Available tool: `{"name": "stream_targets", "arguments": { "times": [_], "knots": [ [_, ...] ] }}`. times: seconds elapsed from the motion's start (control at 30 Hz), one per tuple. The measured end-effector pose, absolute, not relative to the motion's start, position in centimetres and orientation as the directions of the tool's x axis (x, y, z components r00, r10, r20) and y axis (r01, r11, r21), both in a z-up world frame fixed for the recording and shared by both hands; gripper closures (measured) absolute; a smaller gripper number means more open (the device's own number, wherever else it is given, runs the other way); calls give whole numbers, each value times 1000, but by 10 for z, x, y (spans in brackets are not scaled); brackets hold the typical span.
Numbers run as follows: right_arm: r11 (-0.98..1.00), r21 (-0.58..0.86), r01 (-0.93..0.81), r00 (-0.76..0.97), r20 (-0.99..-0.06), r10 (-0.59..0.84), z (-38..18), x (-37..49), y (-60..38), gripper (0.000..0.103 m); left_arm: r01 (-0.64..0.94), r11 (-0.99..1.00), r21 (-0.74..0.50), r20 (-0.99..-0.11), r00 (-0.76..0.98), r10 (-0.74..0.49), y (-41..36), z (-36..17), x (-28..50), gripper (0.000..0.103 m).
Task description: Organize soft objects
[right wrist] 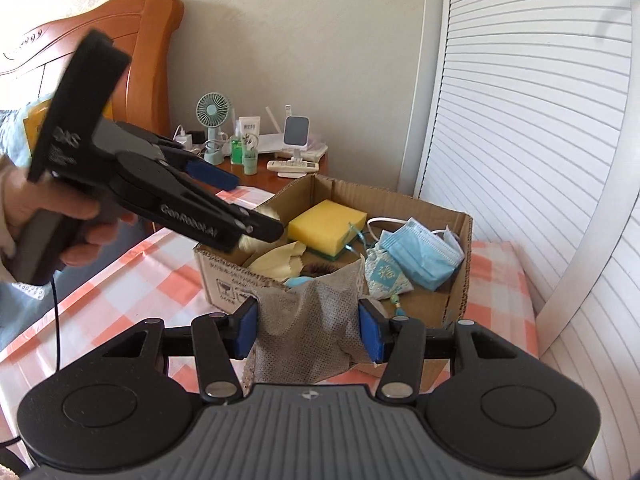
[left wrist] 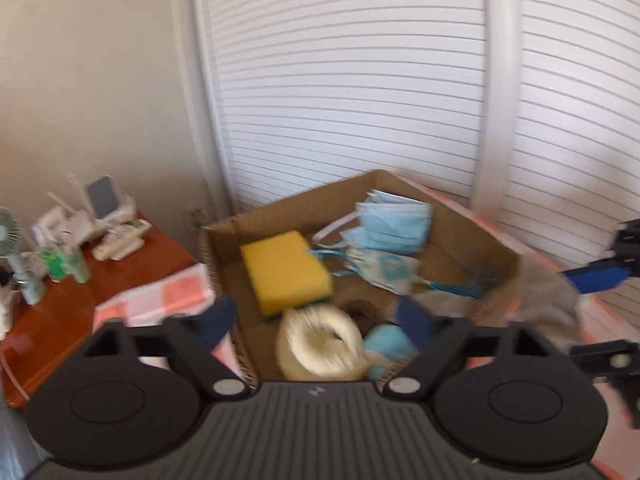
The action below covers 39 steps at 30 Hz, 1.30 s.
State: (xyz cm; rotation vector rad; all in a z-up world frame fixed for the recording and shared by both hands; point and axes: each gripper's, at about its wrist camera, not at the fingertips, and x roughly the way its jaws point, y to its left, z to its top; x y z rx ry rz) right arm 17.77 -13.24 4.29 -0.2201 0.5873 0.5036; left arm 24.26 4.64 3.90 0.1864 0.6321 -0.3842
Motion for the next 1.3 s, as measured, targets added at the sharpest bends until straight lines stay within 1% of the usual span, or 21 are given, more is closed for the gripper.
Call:
{"name": "stream_targets", "arguments": {
  "times": [0.13,0.2,0.23,0.3,0.43,0.5,0.63,0.7,0.73,0.77,0.8,0.83,0.87,0.97,1.07,1.17,1.23,1.3],
  "knots": [
    [867,-54,-495,726,-574,378,47,185,-138,47,318,942,110,-563,801,-204,46,26,250,8],
    [874,-50,-484,732,-571,372,48,192,-140,47,314,946,78,-572,792,-215,53,23,245,1],
    [877,-46,-478,732,-572,370,49,196,-141,47,305,950,66,-575,790,-214,56,23,241,1],
    [885,-29,-465,733,-574,366,50,205,-142,47,278,958,73,-568,801,-189,61,25,227,1],
    [901,0,-434,734,-580,353,50,230,-140,47,216,972,95,-525,840,-135,67,27,192,1],
    [908,-4,-419,737,-586,337,49,242,-136,47,189,977,100,-521,846,-110,69,22,179,1],
    [921,3,-390,738,-597,314,43,264,-129,46,121,981,150,-529,848,-23,69,10,160,1],
    [934,-4,-357,748,-600,283,40,276,-126,44,103,982,160,-529,848,-3,67,7,154,1],
    [941,-5,-339,752,-602,268,38,279,-125,39,105,982,160,-528,849,-4,66,7,151,1],
    [946,-5,-324,756,-602,256,37,283,-126,29,108,981,160,-527,850,-7,64,7,148,1],
    [952,-4,-307,762,-600,243,36,284,-126,22,109,981,158,-525,851,-10,62,8,146,1],
    [957,1,-291,765,-600,233,36,284,-128,9,108,982,155,-522,853,-12,61,9,144,1],
    [959,13,-283,764,-601,234,36,282,-130,2,106,983,149,-517,856,-14,60,11,142,1],
    [963,40,-268,757,-610,236,40,271,-134,0,93,987,132,-513,858,-13,56,17,139,1],
    [976,15,-219,743,-646,176,42,257,-134,0,74,992,105,-526,850,-8,54,23,137,1],
    [988,-26,-152,728,-680,93,44,237,-132,0,44,997,61,-564,826,-2,54,28,138,1],
    [992,-33,-119,719,-692,63,46,222,-132,0,29,999,39,-592,806,0,54,31,139,1],
    [995,-22,-94,715,-697,52,48,206,-133,0,15,999,45,-618,786,16,52,34,139,1]
  ]
}}
